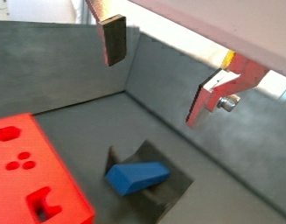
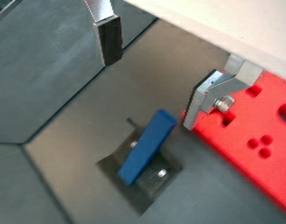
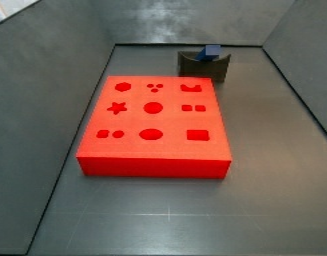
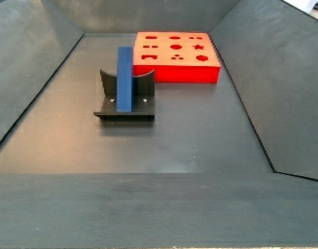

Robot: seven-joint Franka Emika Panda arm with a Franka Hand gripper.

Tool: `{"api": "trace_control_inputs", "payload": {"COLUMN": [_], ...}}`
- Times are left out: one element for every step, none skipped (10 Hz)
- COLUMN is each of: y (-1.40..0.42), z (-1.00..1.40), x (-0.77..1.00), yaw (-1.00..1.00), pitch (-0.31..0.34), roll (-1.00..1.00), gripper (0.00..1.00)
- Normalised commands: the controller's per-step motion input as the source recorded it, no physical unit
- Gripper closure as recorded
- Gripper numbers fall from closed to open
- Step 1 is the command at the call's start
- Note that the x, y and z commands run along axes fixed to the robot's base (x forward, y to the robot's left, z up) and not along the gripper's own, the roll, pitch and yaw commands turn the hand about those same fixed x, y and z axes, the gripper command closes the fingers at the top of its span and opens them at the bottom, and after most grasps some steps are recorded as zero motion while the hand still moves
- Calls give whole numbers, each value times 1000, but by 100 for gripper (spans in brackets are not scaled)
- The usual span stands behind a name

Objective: Pick up the rectangle object. Move up. Place the rectangle object on the fixture. Regrasp the rectangle object. Move to above the board. Insert the rectangle object.
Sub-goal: Regrasp the rectangle object.

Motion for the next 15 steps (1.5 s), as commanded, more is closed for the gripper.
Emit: {"api": "trace_control_inputs", "payload": {"y": [-28, -35, -38, -42, -44, -46, -49, -49, -44, -36, -39, -45, 43, 42, 37], "z": [0, -5, -5, -2, -4, -9, -5, -7, -4, 3, -2, -10, -1000, -1000, -1000], "x": [54, 73, 85, 93, 94, 94, 95, 100, 97, 90, 76, 78, 29, 33, 44], "yaw": [32, 42, 53, 69, 94, 136, 158, 190, 203, 212, 210, 204, 268, 253, 248], "pitch": [61, 87, 111, 137, 167, 197, 185, 158, 135, 101, 51, 28, 164, 147, 98], "roll": [1000, 1000, 1000, 1000, 1000, 939, 746, 493, 323, 211, 157, 141, 79, 76, 64], "gripper": [0, 0, 0, 0, 0, 0, 0, 0, 0, 0, 0, 0, 0, 0, 0]}}
